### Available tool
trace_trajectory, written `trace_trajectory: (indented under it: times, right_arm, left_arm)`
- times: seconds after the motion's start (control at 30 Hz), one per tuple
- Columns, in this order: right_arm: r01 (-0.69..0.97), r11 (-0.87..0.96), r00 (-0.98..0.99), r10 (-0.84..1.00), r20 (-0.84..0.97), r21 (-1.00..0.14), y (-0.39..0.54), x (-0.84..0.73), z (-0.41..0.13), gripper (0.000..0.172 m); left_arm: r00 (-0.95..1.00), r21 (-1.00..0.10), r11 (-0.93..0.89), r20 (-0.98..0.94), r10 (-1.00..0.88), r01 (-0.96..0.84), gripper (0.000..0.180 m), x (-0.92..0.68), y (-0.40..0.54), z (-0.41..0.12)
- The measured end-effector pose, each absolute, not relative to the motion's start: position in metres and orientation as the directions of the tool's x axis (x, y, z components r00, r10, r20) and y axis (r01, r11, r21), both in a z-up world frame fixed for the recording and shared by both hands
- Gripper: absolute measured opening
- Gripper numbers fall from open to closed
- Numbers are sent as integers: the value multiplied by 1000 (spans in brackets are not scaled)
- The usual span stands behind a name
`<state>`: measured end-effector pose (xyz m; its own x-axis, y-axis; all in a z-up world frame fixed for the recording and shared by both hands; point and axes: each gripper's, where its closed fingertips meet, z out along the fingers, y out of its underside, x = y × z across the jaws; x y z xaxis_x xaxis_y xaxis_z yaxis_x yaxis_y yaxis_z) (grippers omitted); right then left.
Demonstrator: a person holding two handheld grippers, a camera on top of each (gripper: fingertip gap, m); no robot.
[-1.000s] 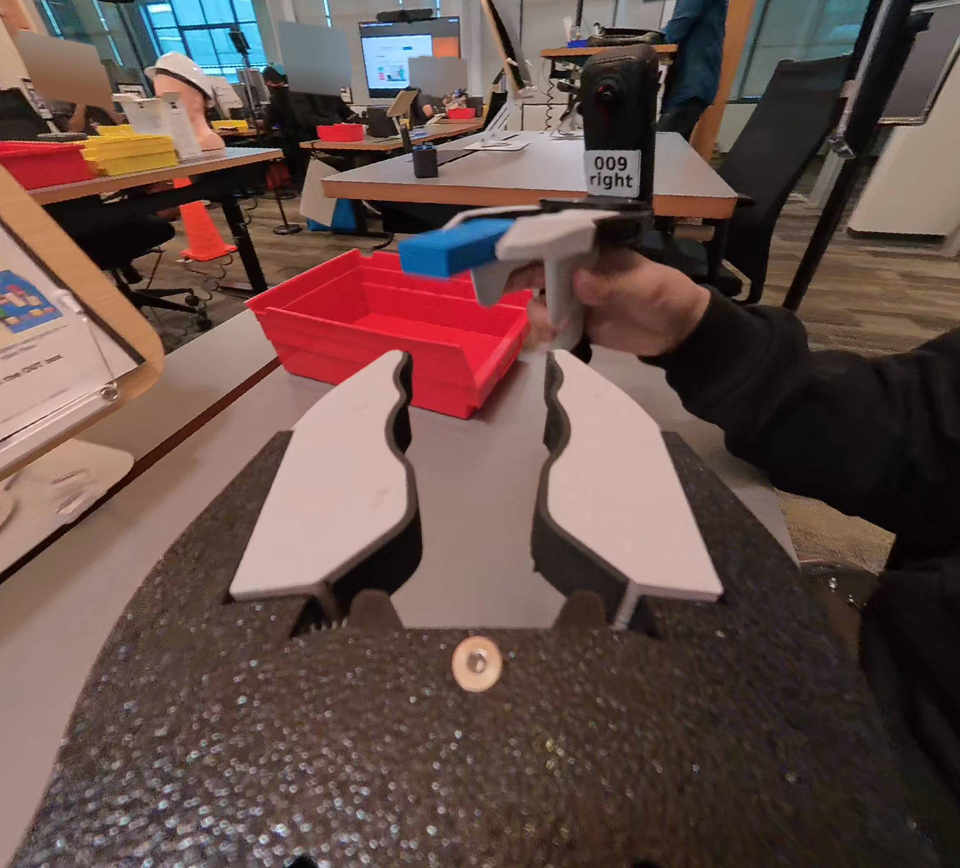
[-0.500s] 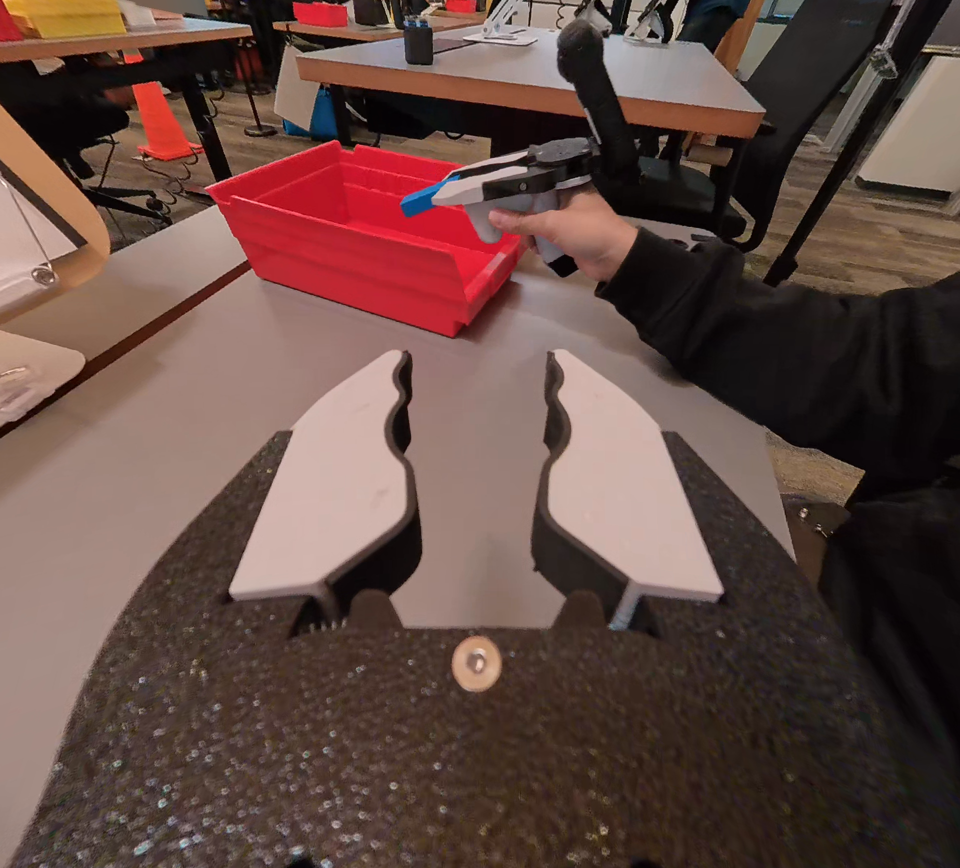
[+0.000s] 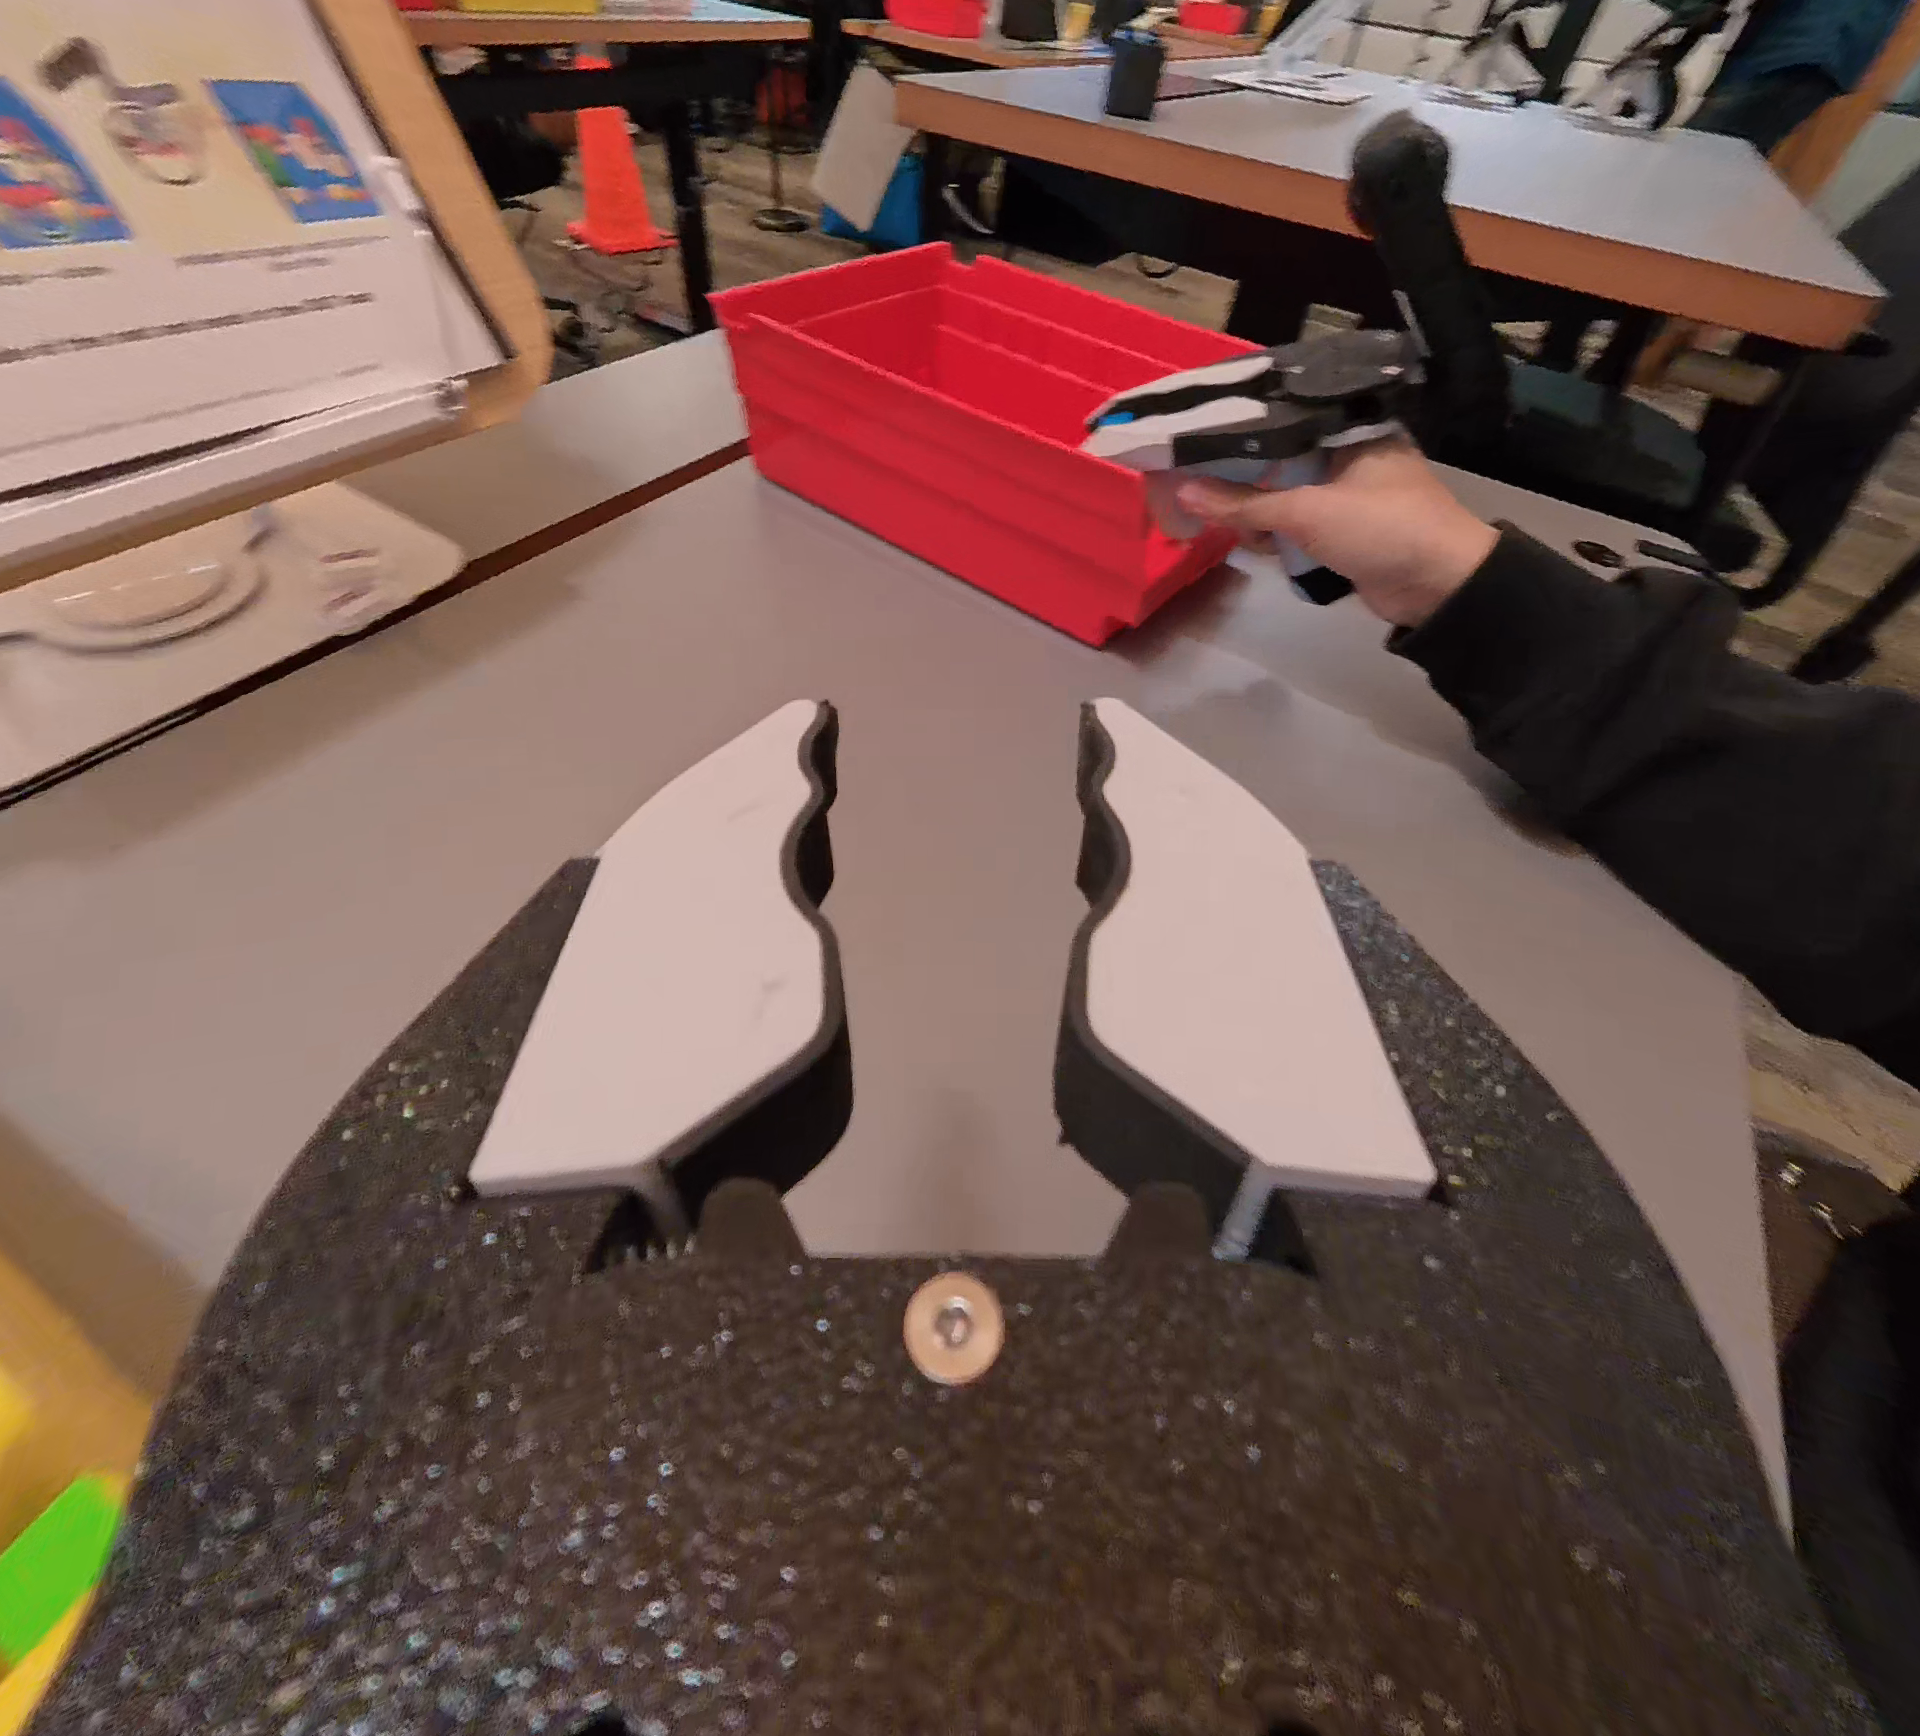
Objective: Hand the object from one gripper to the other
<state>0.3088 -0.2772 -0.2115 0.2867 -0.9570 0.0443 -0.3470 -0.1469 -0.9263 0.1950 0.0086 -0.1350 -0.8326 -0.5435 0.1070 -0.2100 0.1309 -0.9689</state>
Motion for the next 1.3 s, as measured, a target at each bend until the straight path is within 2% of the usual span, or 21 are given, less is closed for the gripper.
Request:
trace_trajectory:
  times: [0.07,0.17,0.3,0.47,0.63,0.8,0.93,1.03,1.3]
  right_arm:
    - [-352,-141,294,-955,34,-925,-275,309,-213,36]
    - [-320,-127,270,-962,38,-939,-278,311,-205,64]
    - [-283,-146,243,-967,77,-948,-283,307,-186,77]
    - [-229,-109,272,-961,43,-967,-277,300,-160,82]
    - [-200,-82,295,-955,19,-976,-270,296,-147,84]
    - [-189,-63,293,-956,5,-980,-270,295,-142,84]
    - [-201,-69,303,-953,5,-977,-268,296,-144,86]
    - [-196,-66,307,-952,2,-978,-267,297,-145,86]
    - [-223,-48,318,-948,-26,-974,-267,303,-156,86]
  left_arm:
    - [-792,-971,125,90,-604,-206,45,203,24,-131]
    - [-701,-973,112,64,-710,-202,48,218,58,-121]
    - [-551,-962,100,59,-832,-254,51,239,118,-109]
    - [-433,-910,178,2,-901,-375,50,274,182,-109]
    - [-298,-752,205,-12,-955,-626,49,329,227,-135]
    - [-208,-445,185,3,-978,-877,41,371,245,-185]
    - [-147,-250,115,112,-983,-961,41,391,237,-222]
    - [-105,-193,87,84,-991,-977,41,409,245,-239]
    - [-68,-147,57,72,-995,-988,41,428,249,-261]
